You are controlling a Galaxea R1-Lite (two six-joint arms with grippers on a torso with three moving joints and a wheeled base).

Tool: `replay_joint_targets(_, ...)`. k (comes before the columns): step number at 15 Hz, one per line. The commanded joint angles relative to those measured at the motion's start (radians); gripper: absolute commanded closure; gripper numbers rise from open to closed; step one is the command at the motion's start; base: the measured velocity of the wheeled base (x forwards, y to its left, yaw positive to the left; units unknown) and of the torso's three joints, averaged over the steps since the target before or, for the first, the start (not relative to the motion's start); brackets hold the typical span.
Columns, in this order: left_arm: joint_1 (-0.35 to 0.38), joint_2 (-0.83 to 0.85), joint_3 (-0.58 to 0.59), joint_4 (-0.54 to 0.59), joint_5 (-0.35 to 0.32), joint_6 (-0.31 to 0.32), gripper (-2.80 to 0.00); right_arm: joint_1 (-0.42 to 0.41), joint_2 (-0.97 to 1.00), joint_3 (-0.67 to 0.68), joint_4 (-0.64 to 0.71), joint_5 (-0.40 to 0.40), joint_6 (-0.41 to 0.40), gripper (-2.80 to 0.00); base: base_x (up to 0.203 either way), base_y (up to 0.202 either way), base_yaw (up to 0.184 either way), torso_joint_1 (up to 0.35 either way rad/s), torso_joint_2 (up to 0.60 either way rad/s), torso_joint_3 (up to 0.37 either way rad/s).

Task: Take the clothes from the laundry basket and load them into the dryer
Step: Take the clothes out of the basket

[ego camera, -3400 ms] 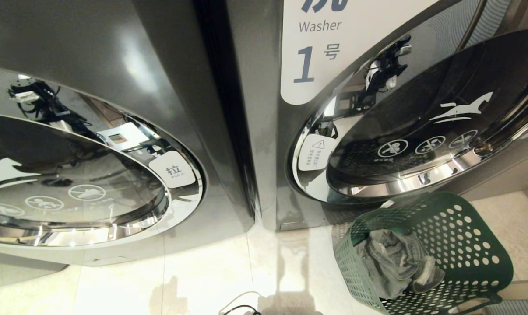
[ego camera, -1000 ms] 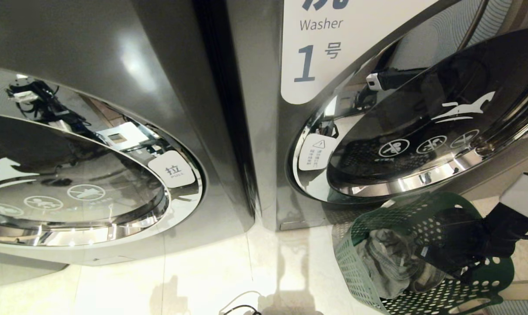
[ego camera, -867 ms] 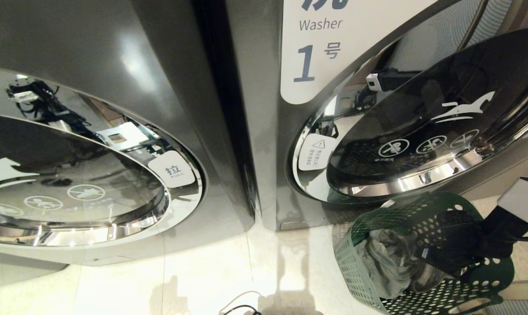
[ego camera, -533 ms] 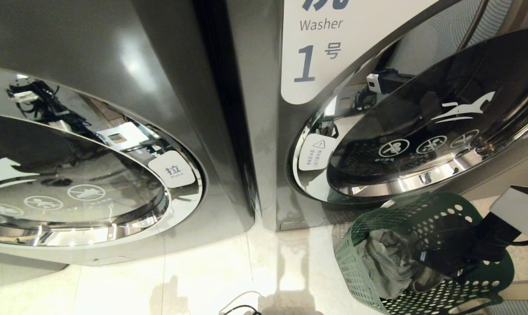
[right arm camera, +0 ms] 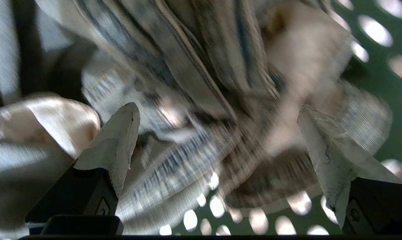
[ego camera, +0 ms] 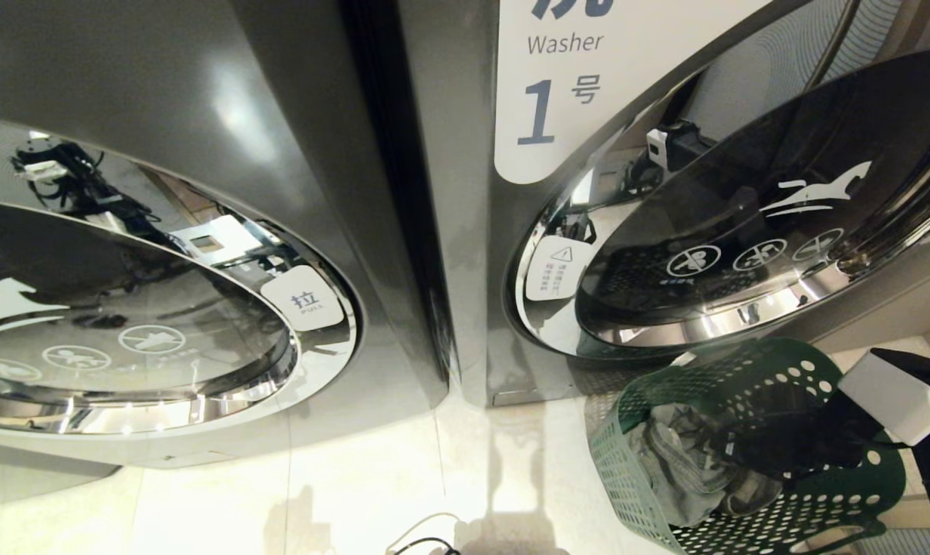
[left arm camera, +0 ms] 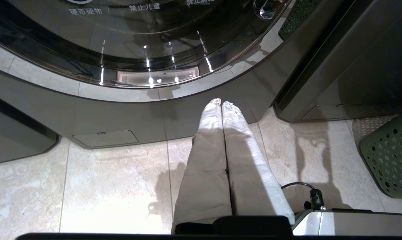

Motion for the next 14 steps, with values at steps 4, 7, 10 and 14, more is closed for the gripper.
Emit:
replay_joint_targets(4, 0.001, -0.002, 0.029, -0.002, 0.001, -0.001, 0.00, 0.007, 0.095, -0.110, -0.008, 0.046, 0.000, -2.80, 0.000, 0.000, 0.000, 0.000, 0.00, 0.000)
replay_joint_targets(7, 0.001, -0.001, 0.029, -0.002, 0.001, -0.001, 0.00, 0.010, 0.141, -0.162, -0.012, 0.062, -0.005, -2.80, 0.000, 0.000, 0.000, 0.000, 0.00, 0.000)
replay_joint_targets(10, 0.001, -0.002, 0.029, -0.002, 0.001, -0.001, 0.00, 0.022, 0.172, -0.197, -0.013, 0.062, -0.005, -2.80, 0.000, 0.000, 0.000, 0.000, 0.00, 0.000)
replay_joint_targets(14, 0.001, 0.000, 0.029, 0.000, 0.001, -0.001, 0.00, 0.025, 0.191, -0.232, -0.015, 0.062, -0.003, 0.00, 0.000, 0.000, 0.000, 0.000, 0.00, 0.000)
